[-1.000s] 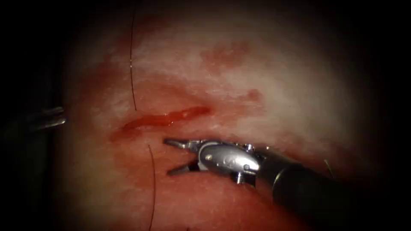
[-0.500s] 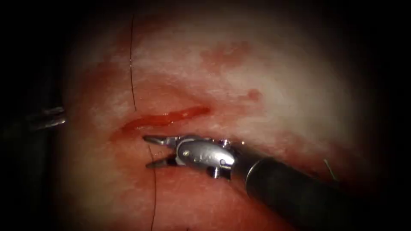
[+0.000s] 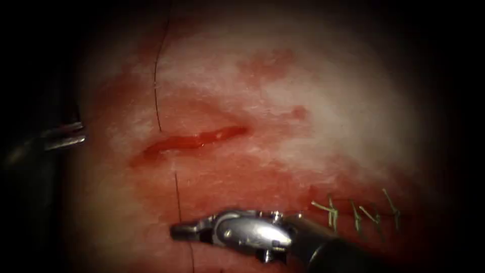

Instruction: Wound Closure

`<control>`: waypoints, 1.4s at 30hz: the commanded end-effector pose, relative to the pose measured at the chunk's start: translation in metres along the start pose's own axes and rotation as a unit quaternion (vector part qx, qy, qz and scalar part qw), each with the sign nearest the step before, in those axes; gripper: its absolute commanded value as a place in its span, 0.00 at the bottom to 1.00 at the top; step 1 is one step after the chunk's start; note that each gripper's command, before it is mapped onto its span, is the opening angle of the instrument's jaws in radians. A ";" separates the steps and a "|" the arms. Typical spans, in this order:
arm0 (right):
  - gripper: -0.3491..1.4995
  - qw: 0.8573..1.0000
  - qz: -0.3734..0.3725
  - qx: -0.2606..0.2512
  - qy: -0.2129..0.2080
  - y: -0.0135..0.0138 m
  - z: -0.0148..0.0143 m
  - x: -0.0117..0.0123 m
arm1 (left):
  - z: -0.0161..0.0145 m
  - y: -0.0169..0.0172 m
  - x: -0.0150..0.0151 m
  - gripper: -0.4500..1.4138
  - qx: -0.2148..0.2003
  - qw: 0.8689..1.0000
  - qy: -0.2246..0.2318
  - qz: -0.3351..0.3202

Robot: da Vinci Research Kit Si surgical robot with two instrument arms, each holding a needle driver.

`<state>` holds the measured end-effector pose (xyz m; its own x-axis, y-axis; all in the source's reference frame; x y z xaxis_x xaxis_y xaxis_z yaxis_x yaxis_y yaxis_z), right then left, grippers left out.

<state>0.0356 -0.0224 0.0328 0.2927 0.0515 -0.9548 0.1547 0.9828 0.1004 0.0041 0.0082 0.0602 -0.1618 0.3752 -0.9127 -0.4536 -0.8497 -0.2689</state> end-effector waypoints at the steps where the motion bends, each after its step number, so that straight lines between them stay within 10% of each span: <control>1: 0.00 1.000 -0.002 0.003 0.004 -0.0009 0.0007 0.0011 | 0.0008 -0.0002 -0.0008 0.00 0.001 1.000 -0.001 0.002; 10: 0.00 1.000 -0.015 0.018 0.016 -0.0050 0.0005 0.0051 | 0.0011 -0.0009 -0.0020 0.00 0.007 1.000 -0.010 0.006; 12: 0.31 1.000 -0.014 -0.002 0.020 -0.0049 0.0001 0.0051 | 0.0011 -0.0009 -0.0020 0.00 0.007 1.000 -0.010 0.006; 13: 0.66 0.999 -0.009 -0.037 0.022 -0.0045 -0.0004 0.0048 | 0.0011 -0.0009 -0.0020 0.00 0.008 1.000 -0.011 0.006; 15: 0.83 0.997 0.003 -0.068 0.025 -0.0033 -0.0012 0.0043 | 0.0011 -0.0009 -0.0020 0.00 0.008 1.000 -0.011 0.006; 24: 0.86 0.994 0.015 -0.112 -0.004 0.0037 -0.0038 -0.0011 | 0.0011 -0.0009 -0.0020 0.00 0.008 1.000 -0.011 0.007; 31: 0.85 0.992 0.019 -0.124 -0.007 0.0086 0.0000 -0.0069 | 0.0011 -0.0009 -0.0020 0.00 0.008 1.000 -0.011 0.007; 42: 0.86 0.993 0.013 -0.120 -0.003 0.0106 0.0043 -0.0094 | 0.0010 -0.0010 -0.0020 0.00 0.008 1.000 -0.011 0.008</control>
<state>0.0377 -0.0134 0.0436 0.3012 0.0802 -0.9502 -0.0834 0.9949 0.0575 0.0045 0.0085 0.0620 -0.1896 0.3713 -0.9090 -0.4668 -0.8485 -0.2492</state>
